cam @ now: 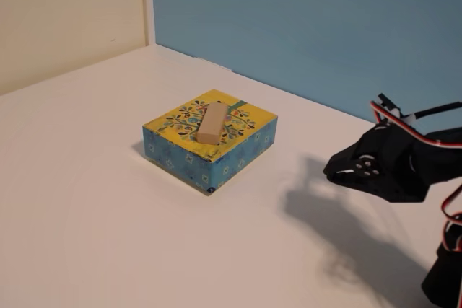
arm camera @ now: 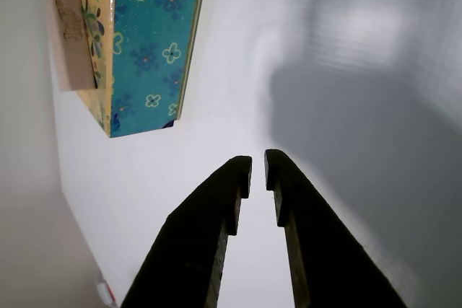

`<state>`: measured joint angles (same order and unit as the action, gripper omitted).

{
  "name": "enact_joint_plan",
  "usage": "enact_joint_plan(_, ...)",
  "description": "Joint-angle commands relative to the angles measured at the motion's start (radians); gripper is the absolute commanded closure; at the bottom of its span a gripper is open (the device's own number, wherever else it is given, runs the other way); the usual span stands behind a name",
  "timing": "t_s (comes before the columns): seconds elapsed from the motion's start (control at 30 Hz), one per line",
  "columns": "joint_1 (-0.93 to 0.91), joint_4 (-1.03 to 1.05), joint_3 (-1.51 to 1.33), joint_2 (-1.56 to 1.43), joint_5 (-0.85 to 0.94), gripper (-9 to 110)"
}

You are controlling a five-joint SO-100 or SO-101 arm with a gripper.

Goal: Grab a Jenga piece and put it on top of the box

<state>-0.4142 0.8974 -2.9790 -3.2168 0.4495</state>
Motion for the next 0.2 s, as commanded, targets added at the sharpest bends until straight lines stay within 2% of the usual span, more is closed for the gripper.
enact_joint_plan(0.0, -0.002, 0.002, 0.005, -0.008, 0.006, 101)
enact_joint_plan(0.17, -0.002, 0.002, 0.005, -0.008, 0.006, 101)
